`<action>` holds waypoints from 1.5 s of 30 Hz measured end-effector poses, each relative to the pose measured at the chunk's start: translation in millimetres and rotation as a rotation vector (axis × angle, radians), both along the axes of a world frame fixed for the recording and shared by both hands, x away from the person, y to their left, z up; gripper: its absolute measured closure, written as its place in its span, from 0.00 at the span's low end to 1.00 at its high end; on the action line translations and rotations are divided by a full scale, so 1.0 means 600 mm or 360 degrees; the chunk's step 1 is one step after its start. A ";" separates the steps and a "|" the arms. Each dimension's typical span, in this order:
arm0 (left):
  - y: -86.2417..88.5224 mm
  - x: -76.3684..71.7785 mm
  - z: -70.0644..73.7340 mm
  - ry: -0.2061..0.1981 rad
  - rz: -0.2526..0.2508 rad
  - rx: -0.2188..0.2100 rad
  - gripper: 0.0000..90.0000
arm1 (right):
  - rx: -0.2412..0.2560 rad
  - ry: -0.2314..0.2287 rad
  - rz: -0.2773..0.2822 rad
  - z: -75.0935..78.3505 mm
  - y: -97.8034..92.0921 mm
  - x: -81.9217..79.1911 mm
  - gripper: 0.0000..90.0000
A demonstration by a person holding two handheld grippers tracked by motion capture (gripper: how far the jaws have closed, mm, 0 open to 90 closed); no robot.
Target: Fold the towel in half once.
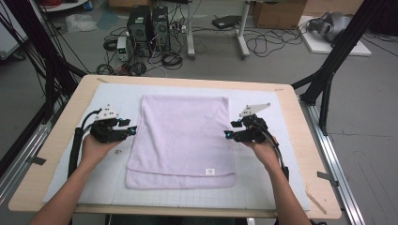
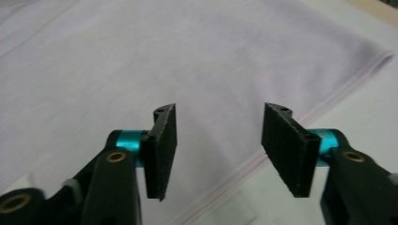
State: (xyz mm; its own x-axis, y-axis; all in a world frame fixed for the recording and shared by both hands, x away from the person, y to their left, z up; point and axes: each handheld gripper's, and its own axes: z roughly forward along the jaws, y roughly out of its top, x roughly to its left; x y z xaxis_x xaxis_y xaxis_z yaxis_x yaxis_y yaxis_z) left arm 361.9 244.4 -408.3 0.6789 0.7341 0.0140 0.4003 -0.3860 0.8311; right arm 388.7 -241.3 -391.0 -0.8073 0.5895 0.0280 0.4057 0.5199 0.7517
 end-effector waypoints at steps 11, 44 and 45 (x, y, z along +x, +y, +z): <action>-0.012 -0.114 -0.041 0.0097 -0.0255 0.0065 0.66 | -0.0026 0.0046 0.0214 -0.054 0.006 -0.114 0.63; -0.007 -0.217 -0.031 0.0158 -0.0464 0.0062 0.72 | 0.0031 0.0038 0.0376 -0.054 -0.012 -0.198 0.71; -0.011 -0.215 -0.036 0.0173 -0.0482 0.0072 0.70 | 0.0026 0.0046 0.0389 -0.057 -0.009 -0.201 0.70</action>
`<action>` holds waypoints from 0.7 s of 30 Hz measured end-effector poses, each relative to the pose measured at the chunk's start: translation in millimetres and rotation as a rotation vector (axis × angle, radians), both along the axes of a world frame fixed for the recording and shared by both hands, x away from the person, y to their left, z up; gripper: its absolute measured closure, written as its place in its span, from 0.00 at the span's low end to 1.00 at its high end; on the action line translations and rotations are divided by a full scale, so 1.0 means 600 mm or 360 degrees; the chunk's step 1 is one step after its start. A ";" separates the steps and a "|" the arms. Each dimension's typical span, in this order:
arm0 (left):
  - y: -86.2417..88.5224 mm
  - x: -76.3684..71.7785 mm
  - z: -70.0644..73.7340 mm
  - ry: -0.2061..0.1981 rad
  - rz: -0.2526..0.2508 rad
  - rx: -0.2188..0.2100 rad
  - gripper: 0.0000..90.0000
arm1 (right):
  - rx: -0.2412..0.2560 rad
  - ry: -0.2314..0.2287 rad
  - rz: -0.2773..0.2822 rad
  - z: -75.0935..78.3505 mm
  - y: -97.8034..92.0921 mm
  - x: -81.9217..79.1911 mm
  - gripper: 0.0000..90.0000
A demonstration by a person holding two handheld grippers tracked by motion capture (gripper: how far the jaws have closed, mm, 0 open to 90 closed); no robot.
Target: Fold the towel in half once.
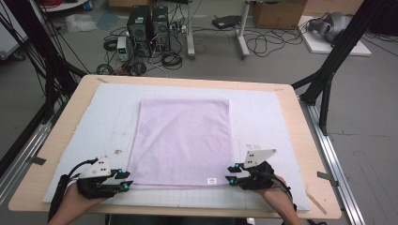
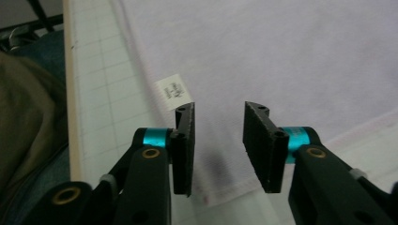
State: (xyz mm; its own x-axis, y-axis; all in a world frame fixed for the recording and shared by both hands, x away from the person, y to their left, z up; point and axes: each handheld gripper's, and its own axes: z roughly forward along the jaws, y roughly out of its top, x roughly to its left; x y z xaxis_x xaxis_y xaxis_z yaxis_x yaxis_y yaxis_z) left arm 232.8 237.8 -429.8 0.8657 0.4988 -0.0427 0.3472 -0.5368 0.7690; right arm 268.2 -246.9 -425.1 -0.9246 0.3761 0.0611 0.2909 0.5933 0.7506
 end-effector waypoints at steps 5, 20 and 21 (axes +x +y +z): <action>-0.017 0.000 -0.020 0.0023 -0.0020 0.0065 0.58 | -0.0014 0.0064 0.0065 -0.023 0.008 -0.005 0.55; 0.002 -0.022 0.001 -0.0121 0.0022 0.0082 0.95 | -0.0048 0.0010 0.0083 -0.015 0.006 -0.018 0.95; 0.004 -0.024 0.002 -0.0109 0.0012 0.0078 0.95 | -0.0046 0.0016 0.0100 -0.015 0.006 -0.022 0.95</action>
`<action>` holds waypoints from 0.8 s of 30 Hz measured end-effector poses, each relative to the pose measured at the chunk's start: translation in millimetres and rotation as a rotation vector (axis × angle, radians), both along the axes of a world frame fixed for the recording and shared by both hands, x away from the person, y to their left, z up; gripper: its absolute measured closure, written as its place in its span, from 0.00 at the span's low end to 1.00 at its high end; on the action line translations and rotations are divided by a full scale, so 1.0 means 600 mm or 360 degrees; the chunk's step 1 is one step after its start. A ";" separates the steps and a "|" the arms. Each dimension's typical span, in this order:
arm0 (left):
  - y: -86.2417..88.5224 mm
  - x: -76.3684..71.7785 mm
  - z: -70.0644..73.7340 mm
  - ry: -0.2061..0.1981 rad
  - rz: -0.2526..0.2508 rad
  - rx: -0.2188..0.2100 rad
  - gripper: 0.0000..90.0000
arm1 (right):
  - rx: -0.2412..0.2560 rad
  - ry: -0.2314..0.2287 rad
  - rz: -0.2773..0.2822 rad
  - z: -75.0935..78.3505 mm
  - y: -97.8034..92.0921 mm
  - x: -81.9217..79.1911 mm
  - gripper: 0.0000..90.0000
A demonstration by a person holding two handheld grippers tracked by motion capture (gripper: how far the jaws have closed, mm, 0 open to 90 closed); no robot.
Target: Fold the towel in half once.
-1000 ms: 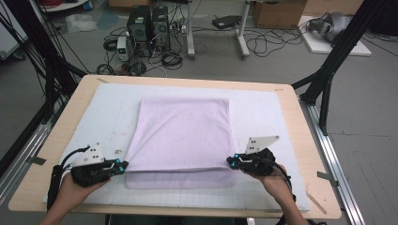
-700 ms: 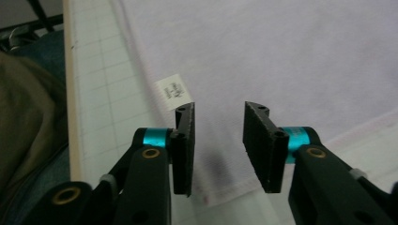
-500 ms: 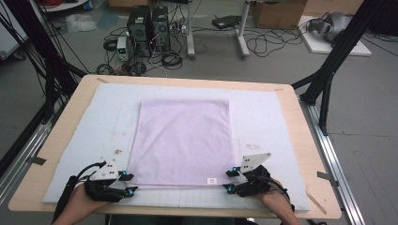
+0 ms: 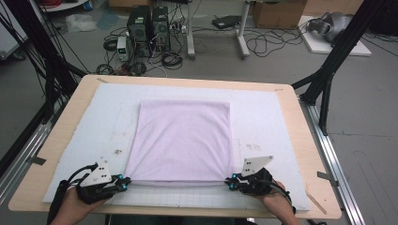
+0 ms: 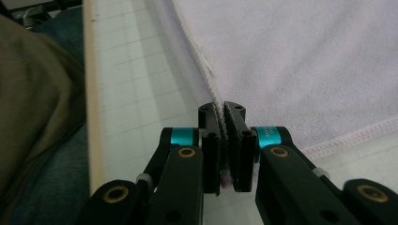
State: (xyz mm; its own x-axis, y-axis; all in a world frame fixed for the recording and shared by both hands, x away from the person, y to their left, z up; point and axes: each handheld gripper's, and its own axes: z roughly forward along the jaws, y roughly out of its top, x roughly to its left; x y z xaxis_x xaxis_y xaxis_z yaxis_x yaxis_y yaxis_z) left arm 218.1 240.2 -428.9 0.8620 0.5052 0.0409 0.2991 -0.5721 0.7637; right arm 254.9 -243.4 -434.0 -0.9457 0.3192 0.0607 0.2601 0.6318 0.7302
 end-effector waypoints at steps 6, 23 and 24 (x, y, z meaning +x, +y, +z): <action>0.002 0.004 -0.001 0.0053 -0.0013 -0.0056 0.73 | 0.0125 0.0088 0.0003 0.005 -0.004 0.004 0.63; -0.006 0.107 0.020 -0.0045 0.0265 -0.0263 0.51 | 0.0197 0.0013 -0.0389 0.018 -0.012 0.095 0.30; -0.006 0.111 0.019 -0.0041 0.0273 -0.0271 0.51 | 0.0197 -0.0002 -0.0400 0.018 -0.011 0.098 0.29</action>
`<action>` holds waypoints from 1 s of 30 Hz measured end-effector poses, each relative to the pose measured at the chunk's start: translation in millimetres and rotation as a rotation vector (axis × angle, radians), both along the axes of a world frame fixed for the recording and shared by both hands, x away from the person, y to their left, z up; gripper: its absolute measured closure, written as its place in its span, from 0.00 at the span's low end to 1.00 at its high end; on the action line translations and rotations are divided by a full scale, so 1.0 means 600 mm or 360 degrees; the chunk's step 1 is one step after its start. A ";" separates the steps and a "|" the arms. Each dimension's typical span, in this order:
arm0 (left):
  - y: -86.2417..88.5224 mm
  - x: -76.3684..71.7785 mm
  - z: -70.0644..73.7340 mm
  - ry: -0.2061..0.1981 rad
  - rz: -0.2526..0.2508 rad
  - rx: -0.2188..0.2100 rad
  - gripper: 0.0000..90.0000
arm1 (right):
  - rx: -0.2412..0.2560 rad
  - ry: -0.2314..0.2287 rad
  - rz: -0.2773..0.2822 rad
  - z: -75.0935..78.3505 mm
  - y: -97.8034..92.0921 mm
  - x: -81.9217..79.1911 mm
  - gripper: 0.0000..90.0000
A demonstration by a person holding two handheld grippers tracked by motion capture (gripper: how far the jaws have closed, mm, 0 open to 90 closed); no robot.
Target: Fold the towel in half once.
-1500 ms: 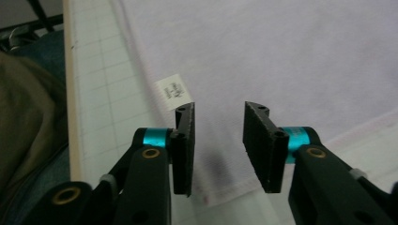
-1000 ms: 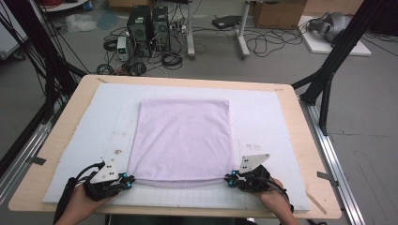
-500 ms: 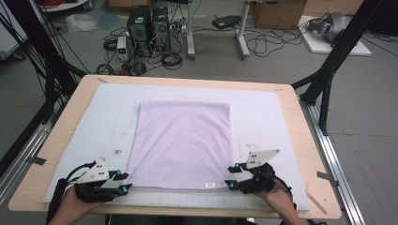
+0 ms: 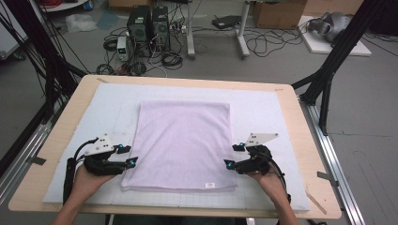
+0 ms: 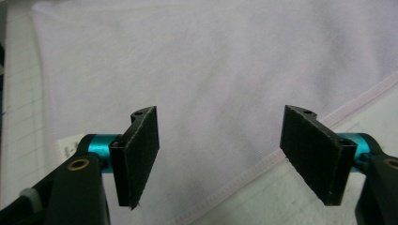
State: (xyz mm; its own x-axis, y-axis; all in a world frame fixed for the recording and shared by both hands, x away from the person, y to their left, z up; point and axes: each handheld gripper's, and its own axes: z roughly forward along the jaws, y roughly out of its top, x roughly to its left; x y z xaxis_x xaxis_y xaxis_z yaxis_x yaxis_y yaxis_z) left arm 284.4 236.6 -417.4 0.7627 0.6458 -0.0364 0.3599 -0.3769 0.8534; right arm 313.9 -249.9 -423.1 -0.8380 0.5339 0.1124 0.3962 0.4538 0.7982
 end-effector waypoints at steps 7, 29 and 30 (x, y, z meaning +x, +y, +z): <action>0.004 0.015 -0.004 0.0012 0.0078 -0.0020 0.49 | -0.0020 -0.0029 -0.0047 -0.002 0.009 0.009 0.26; 0.004 0.020 -0.007 0.0013 0.0054 -0.0006 0.46 | -0.0068 -0.0021 -0.0040 -0.007 0.013 0.010 0.22; 0.003 0.020 -0.007 0.0015 0.0058 -0.0011 0.46 | -0.0065 -0.0019 -0.0040 -0.007 0.014 0.010 0.22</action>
